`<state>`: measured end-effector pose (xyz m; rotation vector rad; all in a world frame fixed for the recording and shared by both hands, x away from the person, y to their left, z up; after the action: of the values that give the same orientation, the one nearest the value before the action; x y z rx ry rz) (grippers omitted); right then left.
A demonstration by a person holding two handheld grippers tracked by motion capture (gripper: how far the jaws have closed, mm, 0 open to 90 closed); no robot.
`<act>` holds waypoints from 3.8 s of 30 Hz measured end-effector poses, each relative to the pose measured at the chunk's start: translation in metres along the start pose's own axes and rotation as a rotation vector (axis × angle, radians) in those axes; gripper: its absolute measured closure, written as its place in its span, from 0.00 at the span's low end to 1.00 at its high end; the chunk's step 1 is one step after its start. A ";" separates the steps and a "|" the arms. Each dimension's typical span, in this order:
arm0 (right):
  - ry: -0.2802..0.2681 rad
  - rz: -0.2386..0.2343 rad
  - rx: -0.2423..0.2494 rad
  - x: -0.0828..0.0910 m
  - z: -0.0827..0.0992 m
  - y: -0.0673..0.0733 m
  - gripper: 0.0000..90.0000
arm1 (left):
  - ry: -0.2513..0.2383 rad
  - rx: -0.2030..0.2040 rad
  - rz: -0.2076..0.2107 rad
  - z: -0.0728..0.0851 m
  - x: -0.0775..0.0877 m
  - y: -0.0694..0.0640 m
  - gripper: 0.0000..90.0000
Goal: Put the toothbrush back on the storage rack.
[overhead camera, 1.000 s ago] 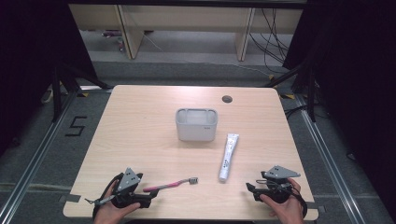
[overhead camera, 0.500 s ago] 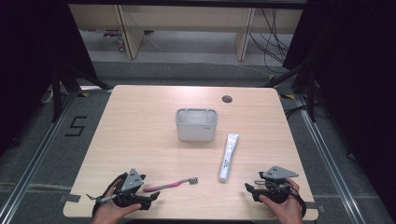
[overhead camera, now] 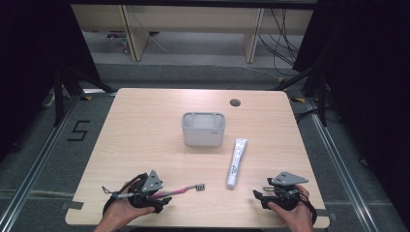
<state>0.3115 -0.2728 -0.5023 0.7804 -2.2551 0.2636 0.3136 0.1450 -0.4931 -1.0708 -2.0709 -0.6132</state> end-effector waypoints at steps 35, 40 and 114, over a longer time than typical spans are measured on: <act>0.017 -0.017 0.020 -0.001 0.000 0.003 0.30 | 0.409 -0.194 0.125 -0.054 -0.037 0.002 0.89; 0.019 -0.026 0.021 -0.001 0.000 0.004 0.30 | 0.437 -0.198 0.137 -0.057 -0.041 0.002 0.91; 0.006 -0.025 0.038 -0.002 0.000 0.002 0.30 | -0.549 0.323 -0.142 -0.137 0.021 0.109 0.92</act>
<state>0.3116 -0.2695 -0.5037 0.8255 -2.2392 0.2969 0.4481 0.1217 -0.3816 -0.9775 -2.6209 -0.0301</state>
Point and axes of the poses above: each handheld gripper's, and its own axes: x roughly backward along the jaws, z roughly out of its underside, y roughly to its left, the point moved 1 cm from there along -x, roughly forward along the jaws
